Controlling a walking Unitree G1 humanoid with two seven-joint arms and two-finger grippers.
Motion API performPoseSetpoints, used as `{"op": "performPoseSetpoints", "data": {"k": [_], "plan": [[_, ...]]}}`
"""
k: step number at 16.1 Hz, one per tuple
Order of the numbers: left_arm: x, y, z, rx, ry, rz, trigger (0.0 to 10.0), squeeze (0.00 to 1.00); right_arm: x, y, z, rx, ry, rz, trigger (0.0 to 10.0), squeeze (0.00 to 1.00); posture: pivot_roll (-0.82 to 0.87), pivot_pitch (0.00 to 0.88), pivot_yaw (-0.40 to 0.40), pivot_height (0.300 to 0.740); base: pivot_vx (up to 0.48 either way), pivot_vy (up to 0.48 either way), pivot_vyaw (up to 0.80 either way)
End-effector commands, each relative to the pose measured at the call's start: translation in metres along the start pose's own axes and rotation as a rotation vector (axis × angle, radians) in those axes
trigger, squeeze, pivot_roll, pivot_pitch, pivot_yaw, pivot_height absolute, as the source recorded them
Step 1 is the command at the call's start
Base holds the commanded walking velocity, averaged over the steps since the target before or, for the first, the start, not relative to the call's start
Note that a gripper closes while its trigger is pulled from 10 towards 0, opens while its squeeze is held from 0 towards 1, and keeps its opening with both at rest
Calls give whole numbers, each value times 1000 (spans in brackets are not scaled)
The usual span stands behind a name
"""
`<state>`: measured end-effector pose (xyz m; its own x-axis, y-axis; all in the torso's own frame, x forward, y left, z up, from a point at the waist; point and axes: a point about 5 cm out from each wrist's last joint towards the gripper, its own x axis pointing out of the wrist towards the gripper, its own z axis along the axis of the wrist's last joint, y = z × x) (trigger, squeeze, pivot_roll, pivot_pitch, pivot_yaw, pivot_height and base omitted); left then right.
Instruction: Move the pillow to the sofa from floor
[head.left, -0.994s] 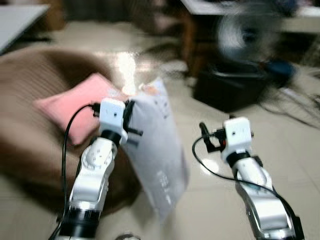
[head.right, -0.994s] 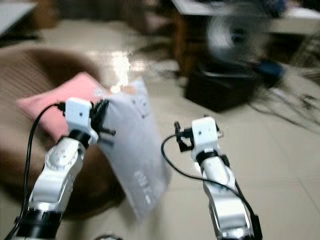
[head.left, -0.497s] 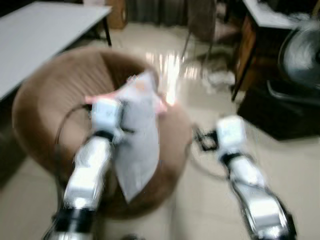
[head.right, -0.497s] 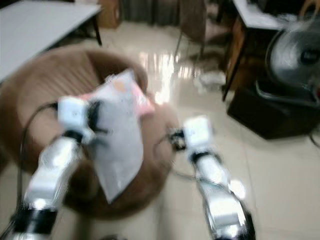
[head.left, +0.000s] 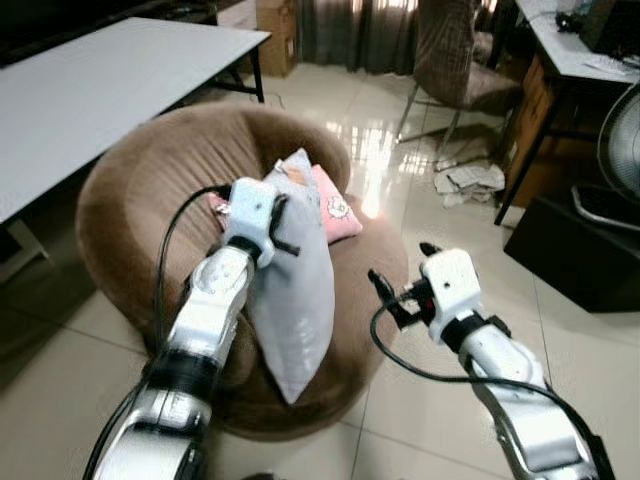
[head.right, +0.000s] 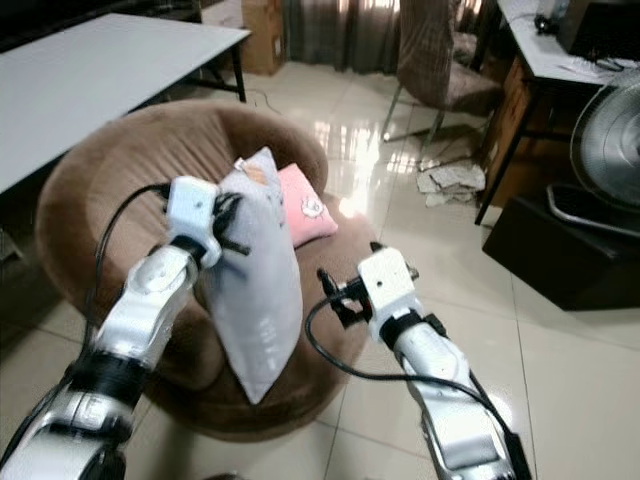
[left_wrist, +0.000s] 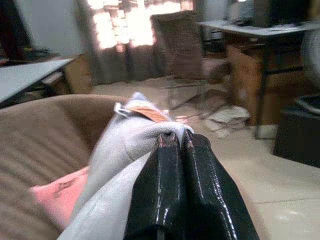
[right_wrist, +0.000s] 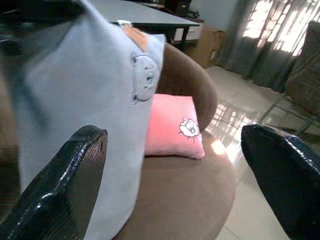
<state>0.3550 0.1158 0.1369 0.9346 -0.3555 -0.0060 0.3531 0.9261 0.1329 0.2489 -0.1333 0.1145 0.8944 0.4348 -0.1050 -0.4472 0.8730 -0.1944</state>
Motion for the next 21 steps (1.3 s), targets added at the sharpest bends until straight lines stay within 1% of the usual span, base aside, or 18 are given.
{"op": "performPoseSetpoints", "data": {"k": [1, 2, 3, 4, 5, 6, 8, 9, 11, 12, 13, 14, 15, 16, 17, 18, 19, 21], "plan": [[10, -4, 21, 5, -88, -46, 10000, 0, -2, -1, 5, 5, -18, 22, 10000, 0, -99, 5, 54, 740, 0, 0, 0], [14, -10, 25, -24, -104, -81, 10000, 0, -4, 0, 5, -5, -19, 41, 10000, 0, -105, 13, 58, 740, 0, 0, 0], [24, -22, 33, -68, -130, -154, 10000, 0, -7, 1, 5, -19, -17, 77, 10000, 0, -109, 22, 59, 740, 0, 0, 0], [32, -33, 40, -105, -148, -198, 10000, 0, -10, 2, 5, -23, -19, 91, 10000, 0, -119, 33, 63, 740, 0, 0, 0], [39, -39, 46, -125, -154, -199, 10000, 0, -12, 2, 5, -22, -19, 101, 10000, 0, -129, 44, 67, 740, 0, 0, 0], [48, -40, 49, -113, -133, -147, 10000, 0, -14, 3, 6, -23, -15, 108, 10000, 0, -137, 52, 71, 740, 0, 0, 0], [52, -37, 50, -105, -112, -93, 10000, 0, -16, 4, 6, -25, -11, 112, 10000, 0, -144, 57, 73, 740, 0, 0, 0], [54, -30, 48, -82, -83, -6, 10000, 0, -20, 6, 6, -25, -5, 117, 10000, 0, -152, 66, 75, 740, 0, 0, 0], [52, -8, 36, 13, 1, 183, 10000, 0, -26, 9, 6, -24, 11, 120, 10000, 0, -171, 89, 75, 740, 0, 0, 0], [51, -3, 34, 29, 16, 218, 10000, 0, -26, 10, 6, -25, 14, 121, 10000, 0, -172, 91, 75, 740, 0, 0, 0], [48, 8, 28, 66, 47, 295, 10000, 0, -27, 12, 6, -24, 18, 124, 10000, 0, -174, 97, 73, 740, 0, 0, 0], [41, 25, 22, 101, 87, 395, 10000, 0, -27, 14, 5, -20, 21, 131, 10000, 0, -176, 107, 70, 740, 0, 0, 0], [38, 33, 19, 116, 104, 438, 10000, 0, -27, 15, 5, -18, 22, 136, 10000, 0, -176, 108, 69, 740, 0, 0, 0], [28, 54, 13, 154, 142, 560, 10000, 0, -27, 16, 4, -8, 25, 148, 10000, 0, -173, 113, 63, 740, 0, 0, 0], [26, 59, 12, 169, 150, 590, 10000, 0, -28, 16, 4, -7, 25, 150, 10000, 0, -173, 113, 61, 740, 0, 0, 0], [17, 70, 5, 237, 174, 670, 10000, 0, -27, 15, 2, -6, 30, 155, 10000, 0, -172, 114, 56, 740, 0, 0, 0], [13, 74, 0, 267, 188, 692, 10000, 0, -27, 15, 1, -10, 33, 162, 10000, 0, -176, 116, 55, 740, 0, 0, 0], [9, 77, -5, 244, 215, 711, 10000, 0, -28, 15, 1, -13, 36, 166, 10000, 0, -180, 115, 54, 740, 0, 0, 0]]}}
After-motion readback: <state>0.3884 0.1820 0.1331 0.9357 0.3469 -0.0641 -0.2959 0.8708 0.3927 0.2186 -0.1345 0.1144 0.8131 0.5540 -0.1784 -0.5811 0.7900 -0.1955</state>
